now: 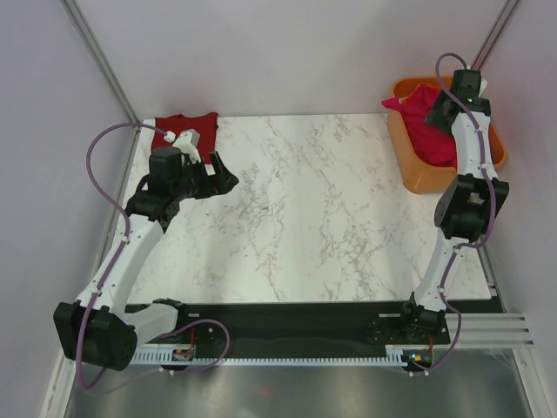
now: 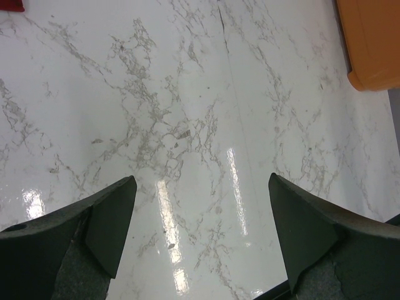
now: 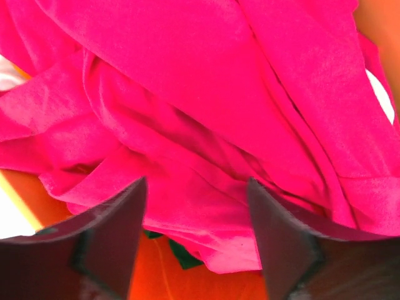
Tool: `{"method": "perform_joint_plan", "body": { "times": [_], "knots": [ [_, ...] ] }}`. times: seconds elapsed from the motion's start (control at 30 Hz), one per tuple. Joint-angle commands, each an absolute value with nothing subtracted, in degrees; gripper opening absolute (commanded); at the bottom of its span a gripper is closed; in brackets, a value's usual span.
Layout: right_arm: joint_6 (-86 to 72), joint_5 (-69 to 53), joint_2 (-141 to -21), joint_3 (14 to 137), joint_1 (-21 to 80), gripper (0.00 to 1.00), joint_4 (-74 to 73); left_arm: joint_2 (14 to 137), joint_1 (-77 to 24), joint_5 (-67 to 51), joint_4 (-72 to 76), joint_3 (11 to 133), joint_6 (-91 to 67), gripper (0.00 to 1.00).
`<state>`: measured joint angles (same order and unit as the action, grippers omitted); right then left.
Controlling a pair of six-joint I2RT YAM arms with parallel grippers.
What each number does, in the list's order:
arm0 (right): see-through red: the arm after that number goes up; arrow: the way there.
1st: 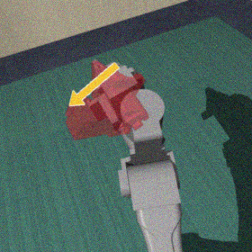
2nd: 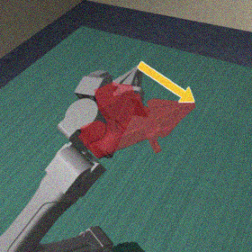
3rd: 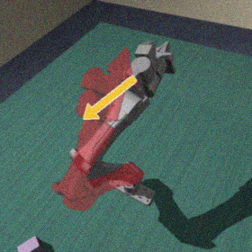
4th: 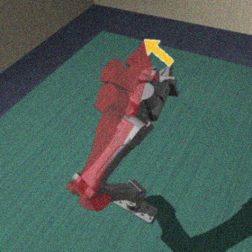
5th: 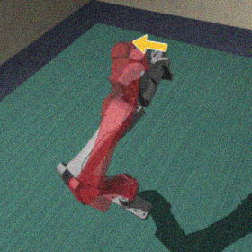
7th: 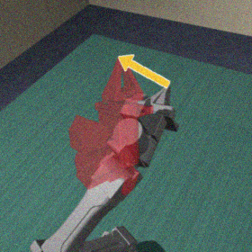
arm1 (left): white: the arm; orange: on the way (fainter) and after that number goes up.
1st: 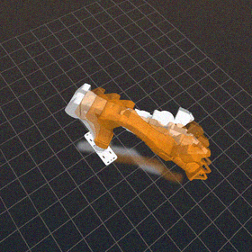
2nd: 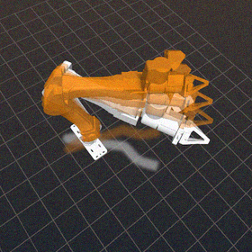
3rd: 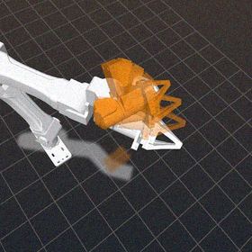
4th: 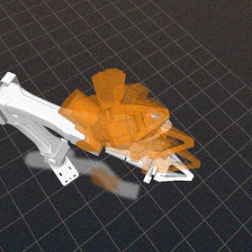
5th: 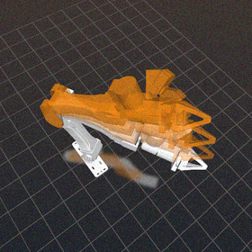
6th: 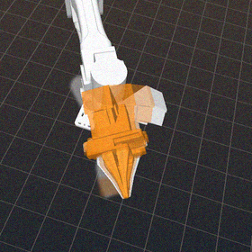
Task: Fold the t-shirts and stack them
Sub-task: Grab the tshirt from the pile, then move the tshirt to the center of the board
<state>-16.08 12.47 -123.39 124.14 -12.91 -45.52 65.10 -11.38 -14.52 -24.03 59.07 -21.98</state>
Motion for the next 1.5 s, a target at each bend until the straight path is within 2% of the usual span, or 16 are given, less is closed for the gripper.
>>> {"method": "perform_joint_plan", "body": {
  "times": [0.0,0.07,0.1,0.17,0.23,0.27,0.3,0.33,0.63,0.77,0.9,0.93,0.97,1.0,1.3,1.47],
  "knots": [
    [-15.6,12.1,-123.5,123.7,-12.7,0.70,-46.1,65.0,-11.5,-14.2,-24.1,61.3,-20.7,0.94],
    [-15.5,11.6,-124.3,123.1,-12.5,0.59,-46.3,64.9,-11.4,-14.0,-24.2,61.2,-20.7,0.94],
    [-15.5,11.7,-124.5,123.0,-12.5,0.48,-46.3,64.9,-11.4,-13.9,-24.2,61.1,-20.6,0.94],
    [-15.4,11.7,-124.6,122.9,-12.4,0.38,-46.3,65.0,-11.5,-13.9,-24.3,61.2,-20.7,0.94],
    [-15.4,11.8,-124.6,123.2,-12.3,0.23,-46.2,65.2,-11.5,-14.0,-24.3,61.2,-20.7,0.94],
    [-15.4,12.0,-124.6,123.4,-12.3,0.21,-46.2,65.1,-11.4,-14.1,-24.3,61.3,-20.7,0.94],
    [-15.4,12.2,-124.6,123.7,-12.3,0.07,-46.3,65.4,-11.5,-14.2,-24.3,61.3,-20.8,0.94],
    [-15.4,12.2,-124.4,124.1,-12.1,0.00,-46.3,65.5,-11.5,-14.5,-24.3,61.2,-20.9,0.94],
    [-13.7,8.1,-117.6,134.4,-7.9,0.00,-46.7,65.5,-11.5,-14.0,-24.4,61.0,-20.7,0.94],
    [-13.6,3.0,-109.6,140.7,4.0,0.00,-45.7,65.5,-11.5,-13.0,-24.6,61.2,-20.7,0.94],
    [-17.7,-7.8,-98.8,128.6,15.2,0.00,-35.8,64.6,-11.4,-10.9,-24.9,61.3,-20.0,0.94],
    [-18.8,-10.5,-94.8,125.1,16.6,0.02,-33.7,64.4,-11.5,-9.9,-25.0,61.3,-19.8,0.94],
    [-20.2,-13.2,-93.1,121.9,18.8,0.19,-32.0,64.2,-11.5,-9.5,-25.1,61.3,-19.6,0.94],
    [-20.1,-15.9,-91.5,116.2,19.7,0.97,-30.1,64.0,-11.5,-9.2,-25.3,61.3,-19.4,0.94],
    [-16.3,1.2,-82.6,97.5,20.4,0.98,-35.0,62.8,-11.5,-4.0,-27.9,63.0,-19.2,0.95],
    [-17.2,2.3,-84.2,90.4,20.4,0.98,-35.7,65.6,-11.9,-5.9,-28.7,61.9,-24.3,0.93]
  ]
}}
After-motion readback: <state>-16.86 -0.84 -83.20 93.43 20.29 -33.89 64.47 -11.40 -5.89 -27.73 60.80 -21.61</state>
